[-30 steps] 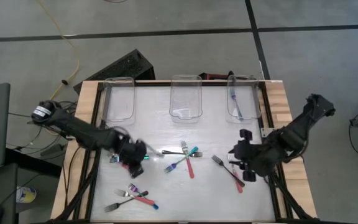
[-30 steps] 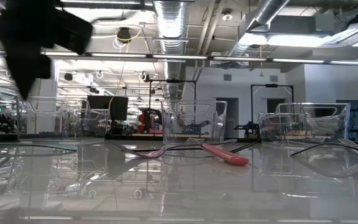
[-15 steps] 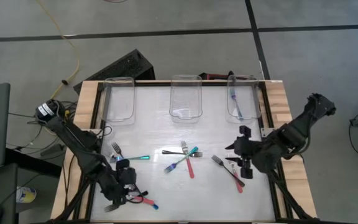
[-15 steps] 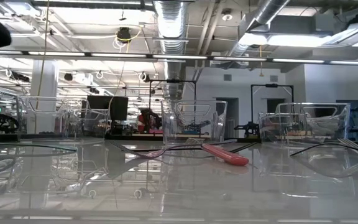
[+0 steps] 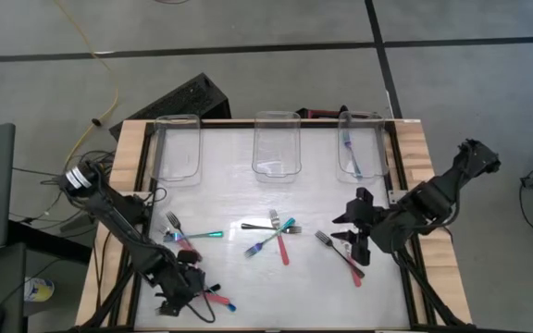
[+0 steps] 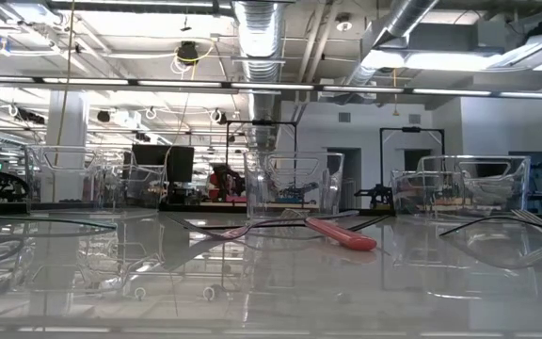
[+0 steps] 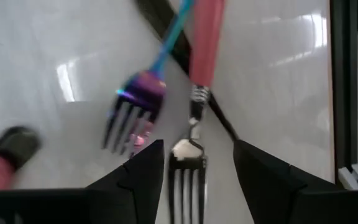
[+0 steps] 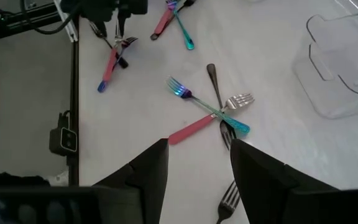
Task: Sort silverware by color (type)
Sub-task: Put the bottom left pink fork into the middle transparent bin
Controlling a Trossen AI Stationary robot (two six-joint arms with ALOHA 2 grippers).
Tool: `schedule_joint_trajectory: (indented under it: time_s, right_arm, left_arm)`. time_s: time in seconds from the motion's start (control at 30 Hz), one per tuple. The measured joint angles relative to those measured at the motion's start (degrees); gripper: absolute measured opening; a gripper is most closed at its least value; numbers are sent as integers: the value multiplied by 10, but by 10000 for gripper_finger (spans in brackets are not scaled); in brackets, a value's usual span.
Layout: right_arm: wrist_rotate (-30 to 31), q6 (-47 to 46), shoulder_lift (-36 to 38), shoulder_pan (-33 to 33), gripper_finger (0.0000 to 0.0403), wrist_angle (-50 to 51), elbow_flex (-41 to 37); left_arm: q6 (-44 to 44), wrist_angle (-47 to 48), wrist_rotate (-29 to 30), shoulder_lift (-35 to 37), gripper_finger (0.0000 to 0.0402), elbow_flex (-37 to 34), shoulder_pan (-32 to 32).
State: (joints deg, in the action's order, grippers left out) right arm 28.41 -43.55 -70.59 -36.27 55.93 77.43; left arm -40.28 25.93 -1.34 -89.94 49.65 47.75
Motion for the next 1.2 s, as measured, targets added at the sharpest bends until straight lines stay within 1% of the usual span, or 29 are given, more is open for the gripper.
schedule_joint_trajectory:
  time_s: [0.17,0.3,0.4,0.67,0.9,0.97,1.03,1.2]
  right_arm:
    - [2,0,0,1,195,-7,0]
    - [13,-1,0,0,195,-10,0]
    - [15,-1,0,0,195,-13,0]
    - [17,-1,0,0,195,-13,0]
    - [17,-1,0,0,195,-12,0]
    - [17,-1,0,0,195,-12,0]
    - [17,-1,0,0,195,-11,0]
    - [17,-1,0,0,195,-11,0]
  left_arm:
    - [-7,-39,13,-19,178,0,11]
    - [-7,-40,59,-21,178,0,14]
    - [4,-40,79,-21,178,0,14]
    - [37,-43,79,-21,178,-2,14]
    - [18,-85,82,-20,176,-34,14]
    - [15,-86,82,-20,168,-37,14]
    - [17,-86,82,-20,151,-37,14]
    - [33,-84,89,-20,89,-37,14]
